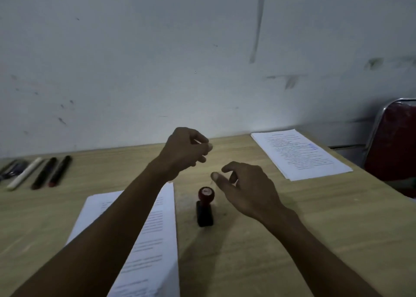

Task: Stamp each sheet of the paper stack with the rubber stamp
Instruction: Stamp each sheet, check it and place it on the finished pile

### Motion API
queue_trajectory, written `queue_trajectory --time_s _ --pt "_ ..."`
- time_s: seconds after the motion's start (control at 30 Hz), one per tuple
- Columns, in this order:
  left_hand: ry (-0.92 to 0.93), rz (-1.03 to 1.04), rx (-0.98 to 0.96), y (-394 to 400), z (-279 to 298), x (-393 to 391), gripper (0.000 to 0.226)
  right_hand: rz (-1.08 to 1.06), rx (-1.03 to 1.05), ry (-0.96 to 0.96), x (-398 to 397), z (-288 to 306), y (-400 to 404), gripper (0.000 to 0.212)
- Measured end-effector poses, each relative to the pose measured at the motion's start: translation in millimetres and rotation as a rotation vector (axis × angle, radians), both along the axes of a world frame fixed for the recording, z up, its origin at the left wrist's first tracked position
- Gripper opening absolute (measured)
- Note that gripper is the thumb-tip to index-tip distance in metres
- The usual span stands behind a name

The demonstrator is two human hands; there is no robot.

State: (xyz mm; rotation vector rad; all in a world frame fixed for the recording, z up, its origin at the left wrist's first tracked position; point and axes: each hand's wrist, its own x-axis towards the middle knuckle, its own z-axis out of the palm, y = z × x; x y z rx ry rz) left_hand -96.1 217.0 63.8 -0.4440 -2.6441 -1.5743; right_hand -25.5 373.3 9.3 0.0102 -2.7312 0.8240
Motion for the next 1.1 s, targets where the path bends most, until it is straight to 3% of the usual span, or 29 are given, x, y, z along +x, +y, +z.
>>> queue_trajectory --time_s 0.23,0.53,0.67,0.83,1.1 --pt "-0.014 0.128 0.071 -74 -30 35 0.008 -0.074 0.198 -0.179 7 -6 -44 0.067" --pt "-0.008 0.249 0.047 -137 -68 58 0.005 -0.083 0.123 -0.147 7 -21 -61 0.036" --pt "0.074 0.243 -0.119 -157 -86 67 0.012 -0.096 0.116 -0.078 15 -13 -74 0.032" --pt "0.163 0.072 -0.346 -176 -115 73 0.029 0.01 0.045 -0.018 34 -14 -108 0.023" --pt "0.193 -0.003 -0.433 -183 -137 85 0.052 0.056 0.148 -0.01 48 -30 -149 0.026"
